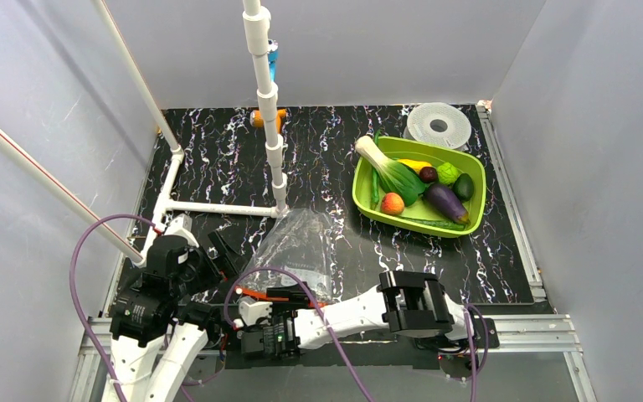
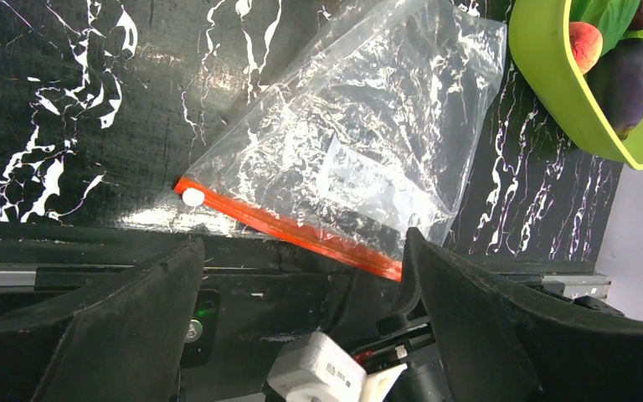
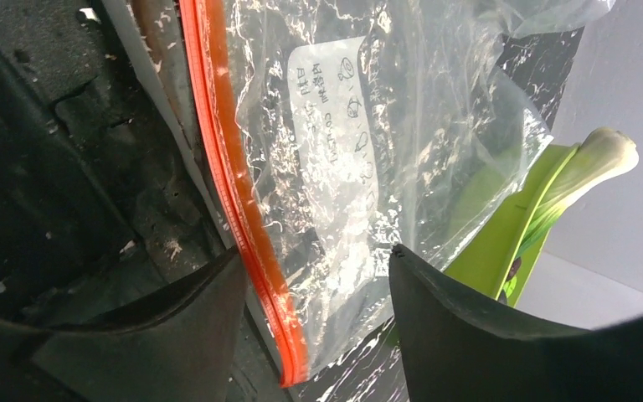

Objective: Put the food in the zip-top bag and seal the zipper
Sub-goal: Pick up the zipper food storage bag at the center of the board.

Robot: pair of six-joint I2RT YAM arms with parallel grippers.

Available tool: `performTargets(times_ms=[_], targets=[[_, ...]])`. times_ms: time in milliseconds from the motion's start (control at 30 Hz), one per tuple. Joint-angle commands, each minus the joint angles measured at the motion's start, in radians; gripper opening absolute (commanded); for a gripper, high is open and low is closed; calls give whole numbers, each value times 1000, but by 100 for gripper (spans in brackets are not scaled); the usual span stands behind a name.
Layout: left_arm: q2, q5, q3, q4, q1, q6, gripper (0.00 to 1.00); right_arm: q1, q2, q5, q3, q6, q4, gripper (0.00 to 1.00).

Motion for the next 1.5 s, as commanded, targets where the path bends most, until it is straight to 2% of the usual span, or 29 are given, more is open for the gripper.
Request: performTargets(times_ms=[0, 67, 133, 433, 633, 767, 933, 1067, 1167, 1200, 1300, 1400, 1467], targets=[[-5, -20, 17, -32, -2, 20, 100, -27, 13, 41, -20, -36, 63, 62], [-4, -24, 20, -34, -1, 22, 99, -37, 7, 43, -26, -46, 85, 52], [-3, -24, 22, -34, -1, 23, 99, -43, 7, 44, -26, -56, 102, 48], [-16, -44, 77, -60, -2, 24, 99, -77, -98, 28, -68, -40, 188, 1], [-45, -57, 121, -68, -1, -2, 99, -109, -231, -32, -115, 15, 266, 1], [-107, -141, 156, -92, -1, -56, 99, -165, -345, -145, -163, 104, 326, 1], [-219, -141, 148, -35, -2, -80, 100, -249, -464, -296, -176, 248, 348, 1], [-246, -64, 136, 23, -1, -75, 99, -331, -526, -456, -132, 398, 324, 1], [-159, 126, 133, 55, -2, -39, 92, -395, -541, -587, -33, 490, 304, 1], [-139, 149, 123, 49, -2, -32, 91, -405, -536, -620, -4, 505, 297, 1], [-121, 193, 58, 36, -2, -50, 83, -411, -516, -635, 79, 531, 272, 1], [-95, 236, -11, 113, -2, -89, 76, -417, -512, -691, 92, 543, 296, 1], [-66, 253, 0, 157, -1, -76, 79, -417, -511, -699, 94, 544, 298, 1]])
